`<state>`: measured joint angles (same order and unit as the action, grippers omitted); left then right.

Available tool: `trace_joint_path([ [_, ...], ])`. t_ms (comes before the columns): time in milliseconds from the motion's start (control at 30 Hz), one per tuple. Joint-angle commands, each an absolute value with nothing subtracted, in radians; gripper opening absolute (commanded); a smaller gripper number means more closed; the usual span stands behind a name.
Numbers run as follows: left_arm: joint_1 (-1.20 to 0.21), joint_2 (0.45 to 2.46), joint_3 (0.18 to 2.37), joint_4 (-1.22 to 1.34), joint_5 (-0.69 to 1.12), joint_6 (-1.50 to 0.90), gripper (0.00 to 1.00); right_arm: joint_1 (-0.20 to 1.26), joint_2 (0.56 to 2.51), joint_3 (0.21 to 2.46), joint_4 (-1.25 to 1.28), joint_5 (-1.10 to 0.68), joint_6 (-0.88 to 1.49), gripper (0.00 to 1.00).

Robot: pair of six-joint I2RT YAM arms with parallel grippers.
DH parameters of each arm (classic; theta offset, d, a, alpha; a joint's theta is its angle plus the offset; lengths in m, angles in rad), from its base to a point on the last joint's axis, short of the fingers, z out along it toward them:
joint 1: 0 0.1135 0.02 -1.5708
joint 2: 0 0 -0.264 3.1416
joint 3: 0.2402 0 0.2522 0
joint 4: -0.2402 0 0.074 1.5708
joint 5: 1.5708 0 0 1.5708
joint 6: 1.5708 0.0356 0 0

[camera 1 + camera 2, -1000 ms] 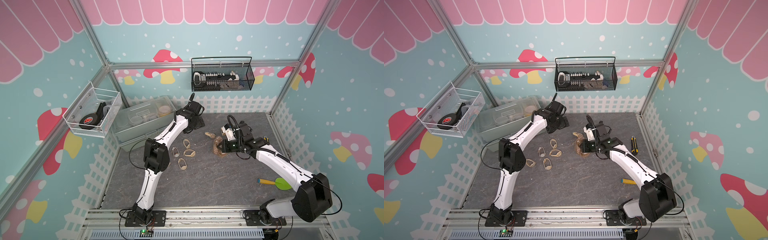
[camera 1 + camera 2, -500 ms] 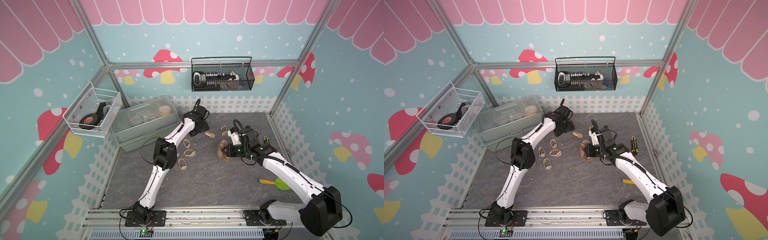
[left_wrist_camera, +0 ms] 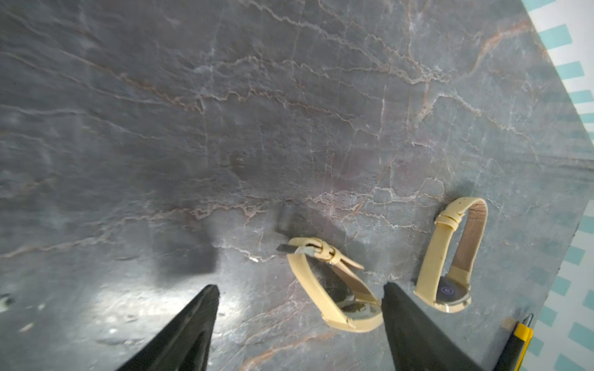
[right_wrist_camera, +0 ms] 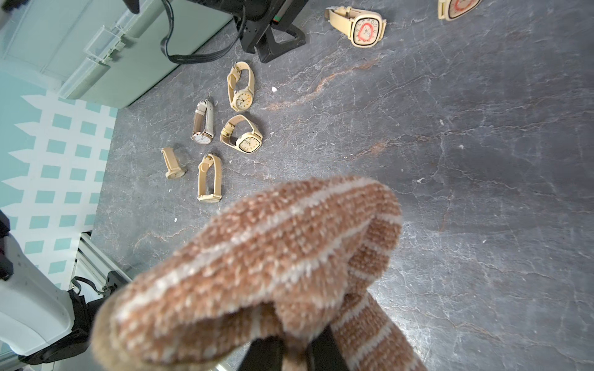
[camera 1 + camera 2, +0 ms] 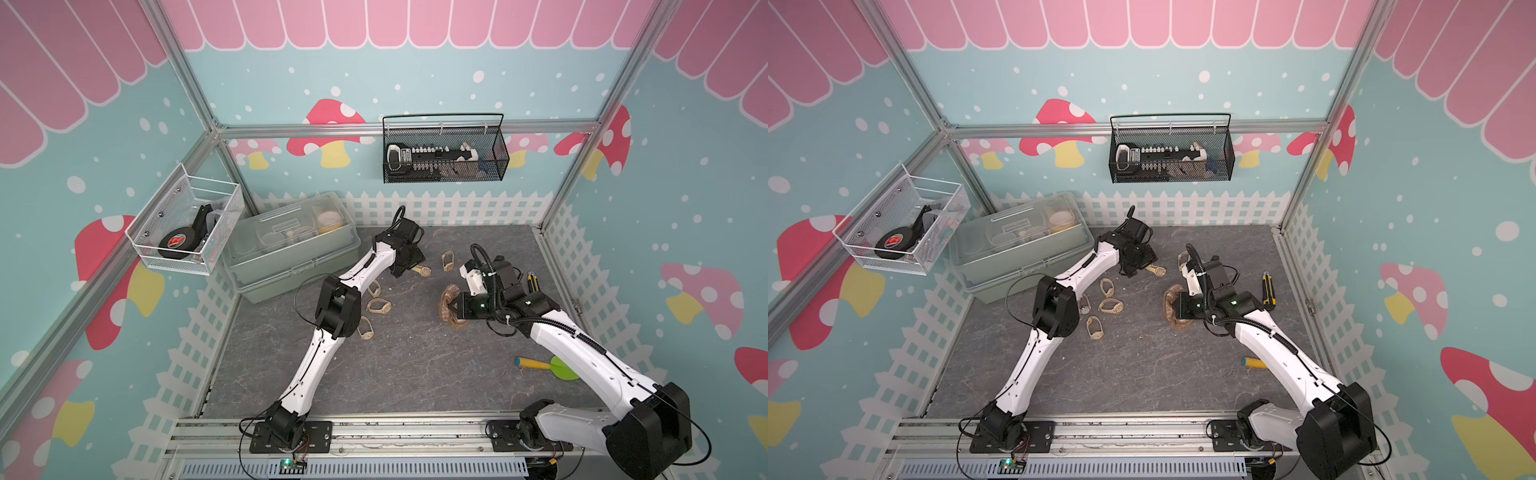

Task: Wipe the watch dial
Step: Move the watch to the center of the board.

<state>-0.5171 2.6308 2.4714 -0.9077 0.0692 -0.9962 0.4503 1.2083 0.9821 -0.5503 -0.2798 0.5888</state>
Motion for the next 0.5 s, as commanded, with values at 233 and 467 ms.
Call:
trace_joint_path([
  [233, -0.538, 2.693, 2.508, -0.862, 0.109, -1.058, 0.61, 0.434, 1.177, 0.969, -0.570, -0.264, 0.597, 0.00],
  [467, -0.540, 2.713, 2.510, -0.853, 0.132, -1.053, 0.41, 0.421, 1.167, 0.965, -0.582, -0.262, 0.589, 0.00],
])
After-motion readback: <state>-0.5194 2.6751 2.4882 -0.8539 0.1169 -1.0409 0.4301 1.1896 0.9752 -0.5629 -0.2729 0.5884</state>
